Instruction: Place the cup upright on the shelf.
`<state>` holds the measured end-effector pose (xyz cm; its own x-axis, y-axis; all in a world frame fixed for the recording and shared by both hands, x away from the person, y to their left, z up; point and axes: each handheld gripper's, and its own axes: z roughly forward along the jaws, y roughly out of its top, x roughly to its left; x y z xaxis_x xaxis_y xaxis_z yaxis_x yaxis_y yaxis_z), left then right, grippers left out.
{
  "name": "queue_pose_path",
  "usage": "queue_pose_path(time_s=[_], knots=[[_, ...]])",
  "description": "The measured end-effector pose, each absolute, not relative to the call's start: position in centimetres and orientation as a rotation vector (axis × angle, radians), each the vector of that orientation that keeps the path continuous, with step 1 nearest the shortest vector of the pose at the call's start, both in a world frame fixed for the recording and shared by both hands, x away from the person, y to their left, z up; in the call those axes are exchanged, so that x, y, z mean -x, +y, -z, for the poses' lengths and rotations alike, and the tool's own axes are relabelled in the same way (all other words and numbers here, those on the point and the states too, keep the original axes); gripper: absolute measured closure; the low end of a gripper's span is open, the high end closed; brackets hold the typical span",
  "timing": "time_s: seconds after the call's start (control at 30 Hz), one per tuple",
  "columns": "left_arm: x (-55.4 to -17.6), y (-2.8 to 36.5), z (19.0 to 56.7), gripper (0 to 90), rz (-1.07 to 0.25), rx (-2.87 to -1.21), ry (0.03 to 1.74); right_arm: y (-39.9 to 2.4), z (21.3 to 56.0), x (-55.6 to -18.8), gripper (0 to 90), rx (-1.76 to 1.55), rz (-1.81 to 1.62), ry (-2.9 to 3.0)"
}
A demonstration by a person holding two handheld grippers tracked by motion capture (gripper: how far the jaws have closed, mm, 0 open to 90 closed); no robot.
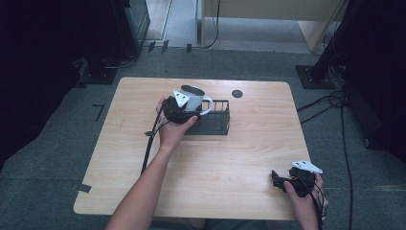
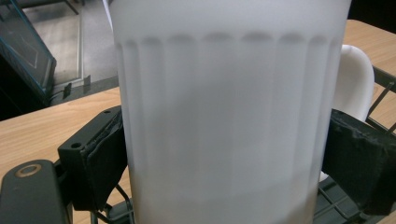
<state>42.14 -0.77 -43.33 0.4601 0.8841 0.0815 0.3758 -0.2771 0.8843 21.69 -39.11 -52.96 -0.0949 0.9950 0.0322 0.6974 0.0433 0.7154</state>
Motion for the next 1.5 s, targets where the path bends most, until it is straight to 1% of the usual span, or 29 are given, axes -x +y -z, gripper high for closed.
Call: queue_pose_path(time_s=[0.13, 0.23, 0.27, 0.33, 0.57, 0.67, 0.7, 0.73, 0.8, 0.9, 1.03, 1.13, 1.33, 1.5], knots=[[-42.1, -0.6, 43.2, 8.9, -0.705, -1.875, 1.084, -39.1, 53.0, -21.7, 0.0, -1.7, -0.809, 1.845], [-42.5, -0.4, 42.7, 8.6, -0.641, -1.898, 1.124, -39.1, 53.0, -21.7, 0.0, -1.7, -0.809, 1.844], [-42.5, -0.4, 42.7, 8.2, -0.641, -1.898, 1.124, -39.1, 53.0, -21.7, 0.0, -1.7, -0.809, 1.844], [-42.9, -0.5, 42.4, 7.2, -0.605, -1.933, 1.144, -39.1, 53.0, -21.7, 0.0, -1.7, -0.809, 1.845], [-43.4, -0.8, 42.2, 7.1, -0.57, -1.984, 1.159, -39.1, 53.0, -21.7, 0.0, -1.7, -0.809, 1.845], [-43.1, -1.0, 42.0, 8.4, -0.631, -1.996, 1.129, -39.1, 53.0, -21.7, 0.0, -1.7, -0.809, 1.845], [-43.1, -1.0, 42.0, 8.5, -0.631, -1.996, 1.129, -39.1, 53.0, -21.7, 0.0, -1.7, -0.809, 1.845], [-42.9, -1.0, 41.9, 8.6, -0.666, -1.978, 1.125, -39.1, 53.0, -21.7, 0.0, -1.7, -0.809, 1.845], [-42.8, -0.9, 41.9, 8.7, -0.681, -1.962, 1.122, -39.1, 53.0, -21.7, 0.0, -1.7, -0.809, 1.845], [-42.2, -0.4, 42.2, 8.8, -0.742, -1.878, 1.08, -39.1, 53.0, -21.7, 0.0, -1.7, -0.809, 1.845], [-42.1, 0.0, 43.0, 8.8, -0.752, -1.834, 1.064, -39.1, 53.0, -21.7, 0.0, -1.699, -0.808, 1.846], [-41.7, 0.3, 44.0, 8.8, -0.784, -1.789, 1.027, -39.1, 53.0, -21.7, 0.0, -1.699, -0.808, 1.847], [-41.4, 0.5, 44.3, 8.7, -0.782, -1.787, 1.03, -39.1, 53.0, -21.7, 0.0, -1.7, -0.809, 1.845], [-41.2, 0.3, 44.6, 8.6, -0.826, -1.787, 1.011, -39.1, 53.0, -21.7, 0.0, -1.7, -0.809, 1.845]])
